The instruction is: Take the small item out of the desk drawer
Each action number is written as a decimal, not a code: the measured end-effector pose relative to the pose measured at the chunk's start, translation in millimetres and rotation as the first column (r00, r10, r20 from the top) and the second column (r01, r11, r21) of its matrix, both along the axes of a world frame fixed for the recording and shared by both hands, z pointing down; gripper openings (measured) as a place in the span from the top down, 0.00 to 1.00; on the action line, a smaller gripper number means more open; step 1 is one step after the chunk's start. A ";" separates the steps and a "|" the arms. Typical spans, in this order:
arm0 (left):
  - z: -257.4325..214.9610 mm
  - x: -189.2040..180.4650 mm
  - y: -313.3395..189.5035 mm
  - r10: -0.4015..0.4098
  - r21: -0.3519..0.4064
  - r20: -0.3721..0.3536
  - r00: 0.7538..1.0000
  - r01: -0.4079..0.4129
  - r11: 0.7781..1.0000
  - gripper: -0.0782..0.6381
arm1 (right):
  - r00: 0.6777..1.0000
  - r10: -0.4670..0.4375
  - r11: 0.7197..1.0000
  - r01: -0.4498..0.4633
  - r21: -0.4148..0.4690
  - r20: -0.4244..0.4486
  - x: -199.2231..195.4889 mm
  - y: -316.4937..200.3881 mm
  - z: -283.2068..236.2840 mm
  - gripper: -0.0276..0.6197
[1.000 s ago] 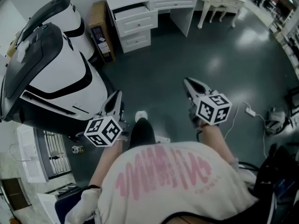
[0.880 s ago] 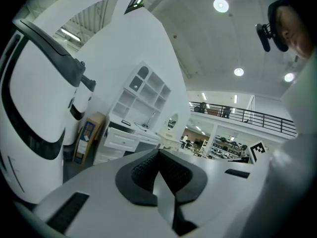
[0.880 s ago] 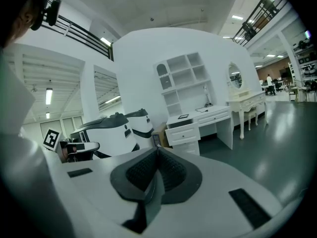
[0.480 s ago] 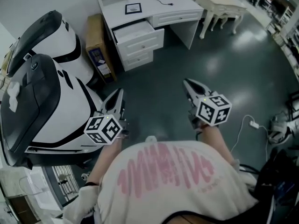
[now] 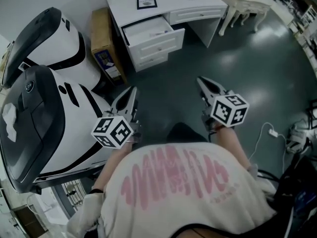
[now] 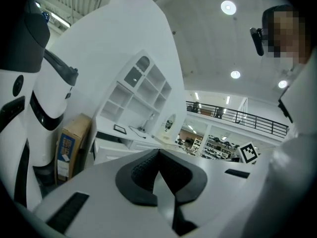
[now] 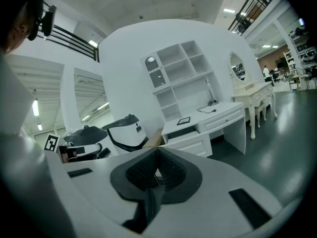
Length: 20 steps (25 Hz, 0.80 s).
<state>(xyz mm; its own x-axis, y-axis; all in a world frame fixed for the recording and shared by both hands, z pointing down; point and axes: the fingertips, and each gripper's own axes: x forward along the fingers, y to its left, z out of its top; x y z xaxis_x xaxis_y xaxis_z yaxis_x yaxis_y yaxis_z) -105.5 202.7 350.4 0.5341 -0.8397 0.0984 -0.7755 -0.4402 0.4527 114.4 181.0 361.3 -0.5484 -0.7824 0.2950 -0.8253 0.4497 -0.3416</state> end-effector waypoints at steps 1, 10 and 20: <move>4.0 1.0 -4.9 0.009 -0.007 0.002 1.000 -0.009 1.000 0.85 | 1.000 0.001 1.000 0.000 -0.014 0.010 -0.8 -7.5 5.0 0.93; 21.2 -8.8 -98.2 -0.047 -0.018 0.007 0.999 0.047 0.999 0.85 | 0.998 -0.045 0.997 0.047 -0.057 0.043 -9.0 -117.1 28.5 0.93; 32.1 -4.9 -237.6 -0.163 -0.064 0.009 0.987 0.163 0.985 0.85 | 0.974 -0.212 0.974 0.217 -0.062 0.073 -30.4 -283.1 25.8 0.93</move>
<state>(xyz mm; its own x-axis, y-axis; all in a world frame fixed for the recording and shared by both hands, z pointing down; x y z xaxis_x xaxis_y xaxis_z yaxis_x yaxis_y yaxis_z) -110.4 -34.9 382.5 0.3904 -0.9071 0.1572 -0.8361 -0.2779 0.4731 84.0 -102.1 387.2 -0.7212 -0.6235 0.3019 -0.6868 0.5872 -0.4283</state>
